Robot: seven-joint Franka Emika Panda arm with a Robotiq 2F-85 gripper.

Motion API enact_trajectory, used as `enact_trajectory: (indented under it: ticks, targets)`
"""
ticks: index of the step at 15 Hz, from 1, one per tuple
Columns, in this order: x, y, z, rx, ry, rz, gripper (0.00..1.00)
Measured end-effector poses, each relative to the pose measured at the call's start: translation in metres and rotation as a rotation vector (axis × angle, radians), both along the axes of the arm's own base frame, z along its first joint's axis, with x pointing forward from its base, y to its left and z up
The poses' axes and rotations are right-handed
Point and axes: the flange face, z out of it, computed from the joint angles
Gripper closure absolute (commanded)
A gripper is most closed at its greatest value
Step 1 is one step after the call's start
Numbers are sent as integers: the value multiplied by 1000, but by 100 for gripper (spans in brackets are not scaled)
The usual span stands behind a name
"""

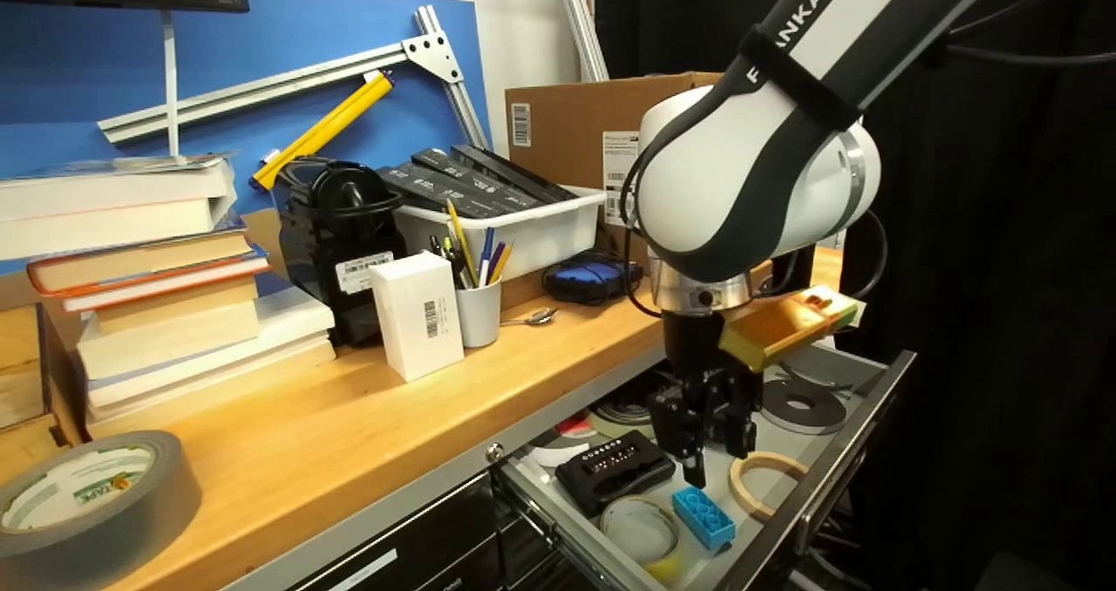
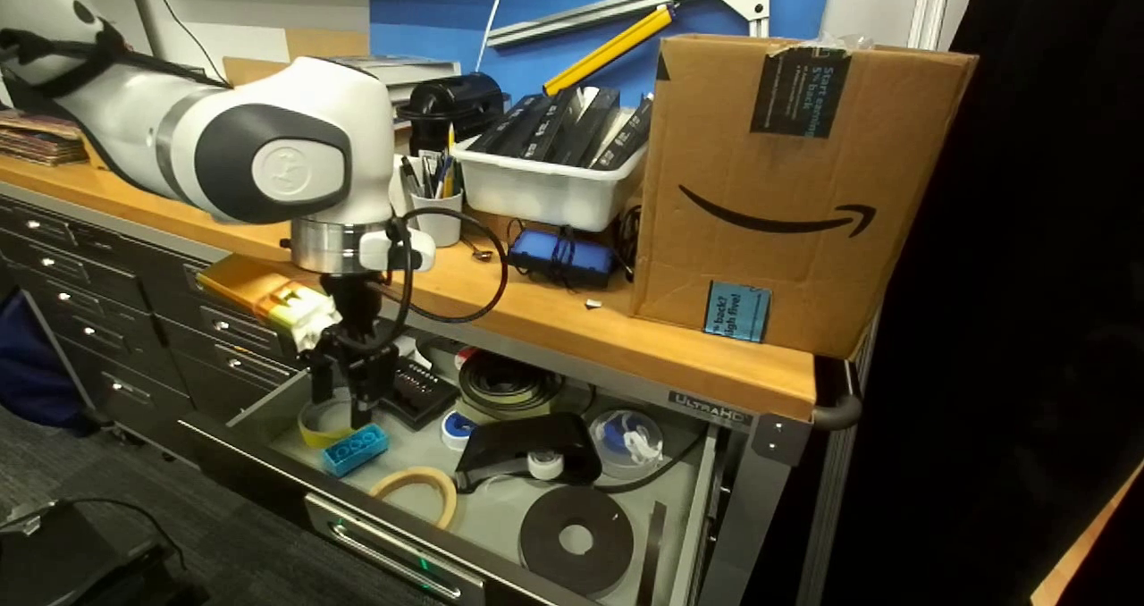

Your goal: Pick up the light blue object from the base top, put it in the open drawer and close it

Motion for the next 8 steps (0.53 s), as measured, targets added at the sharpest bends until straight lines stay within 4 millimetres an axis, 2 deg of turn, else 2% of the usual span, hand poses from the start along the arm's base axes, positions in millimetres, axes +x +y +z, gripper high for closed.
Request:
enact_trajectory:
  ticks: [8]
  targets:
    - [-51,-69,-1,66,239,-16,1]
